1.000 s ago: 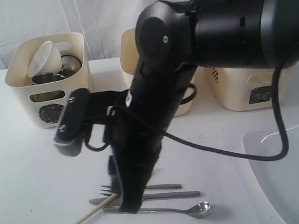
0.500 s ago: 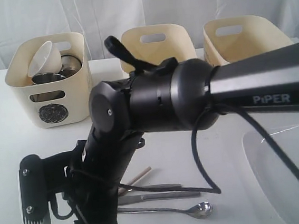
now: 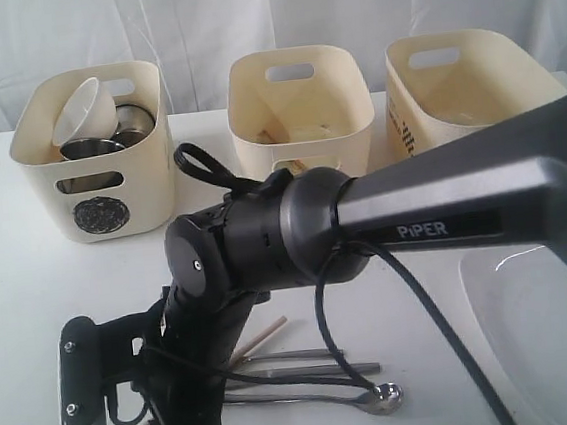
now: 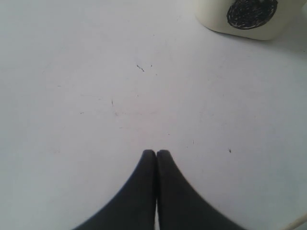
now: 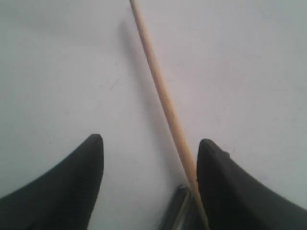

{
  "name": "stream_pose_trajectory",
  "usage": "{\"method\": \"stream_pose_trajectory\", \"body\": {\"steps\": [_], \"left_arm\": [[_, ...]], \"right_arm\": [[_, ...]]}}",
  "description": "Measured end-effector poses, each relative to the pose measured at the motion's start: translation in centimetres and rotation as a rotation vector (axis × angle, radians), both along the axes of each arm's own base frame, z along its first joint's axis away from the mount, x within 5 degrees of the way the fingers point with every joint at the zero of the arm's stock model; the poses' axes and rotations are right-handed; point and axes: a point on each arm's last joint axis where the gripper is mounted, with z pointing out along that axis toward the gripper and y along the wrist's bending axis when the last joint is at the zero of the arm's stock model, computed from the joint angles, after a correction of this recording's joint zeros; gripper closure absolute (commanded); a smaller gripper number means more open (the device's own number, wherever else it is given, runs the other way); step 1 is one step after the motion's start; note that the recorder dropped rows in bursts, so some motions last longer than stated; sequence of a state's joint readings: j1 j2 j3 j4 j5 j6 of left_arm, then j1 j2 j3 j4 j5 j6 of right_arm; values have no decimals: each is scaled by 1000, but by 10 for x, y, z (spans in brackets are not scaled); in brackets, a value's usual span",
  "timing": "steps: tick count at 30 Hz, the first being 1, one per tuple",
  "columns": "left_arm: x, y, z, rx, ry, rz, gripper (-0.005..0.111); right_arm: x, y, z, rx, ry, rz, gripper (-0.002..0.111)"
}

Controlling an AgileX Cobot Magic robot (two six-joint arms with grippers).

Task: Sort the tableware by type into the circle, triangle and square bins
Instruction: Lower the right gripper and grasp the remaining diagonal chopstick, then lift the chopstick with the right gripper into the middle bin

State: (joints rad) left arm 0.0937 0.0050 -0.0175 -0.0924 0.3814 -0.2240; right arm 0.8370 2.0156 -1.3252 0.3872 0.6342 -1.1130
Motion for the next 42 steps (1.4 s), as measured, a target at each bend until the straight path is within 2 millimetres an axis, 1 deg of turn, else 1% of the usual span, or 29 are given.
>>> {"method": "stream_pose_trajectory", "body": {"steps": [3, 5, 9, 12, 14, 19, 24, 25, 27, 28, 29, 30, 31, 32, 36, 39, 41, 42], "left_arm": [[0, 0, 0, 0, 0, 0, 107], [0, 0, 0, 0, 0, 0, 107], [0, 0, 0, 0, 0, 0, 107], [0, 0, 0, 0, 0, 0, 107], [0, 0, 0, 0, 0, 0, 107], [0, 0, 0, 0, 0, 0, 107], [0, 0, 0, 0, 0, 0, 107], [0, 0, 0, 0, 0, 0, 107], [0, 0, 0, 0, 0, 0, 107], [0, 0, 0, 0, 0, 0, 107], [0, 0, 0, 0, 0, 0, 107], [0, 0, 0, 0, 0, 0, 107], [0, 0, 0, 0, 0, 0, 107], [0, 0, 0, 0, 0, 0, 107], [0, 0, 0, 0, 0, 0, 107], [0, 0, 0, 0, 0, 0, 107], [0, 0, 0, 0, 0, 0, 107], [0, 0, 0, 0, 0, 0, 107]], "right_arm": [[-2, -1, 0, -13, 62, -80, 54], [-1, -1, 2, -26, 74, -98, 54], [4, 2, 8, -23, 39, -100, 55], [9, 4, 11, -4, -1, -104, 58], [10, 5, 9, -3, -3, -105, 60], [12, 4, -8, -56, 1, -95, 61], [13, 4, -16, -77, 13, -112, 61], [12, 4, -16, -79, 16, -113, 63], [12, 4, -17, -79, 18, -118, 69], [12, 4, -17, -80, 20, -117, 78], [12, 3, -17, -86, 28, -119, 82], [12, 3, -17, -88, 30, -118, 89], [11, 3, -17, -89, 31, -118, 92], [12, 3, -17, -90, 27, -116, 97], [12, 2, -18, -96, 18, -109, 103], [12, 2, -17, -100, 7, -90, 103], [13, 2, -11, -90, -19, -83, 103], [15, 2, -5, -70, -44, -83, 103]]}}
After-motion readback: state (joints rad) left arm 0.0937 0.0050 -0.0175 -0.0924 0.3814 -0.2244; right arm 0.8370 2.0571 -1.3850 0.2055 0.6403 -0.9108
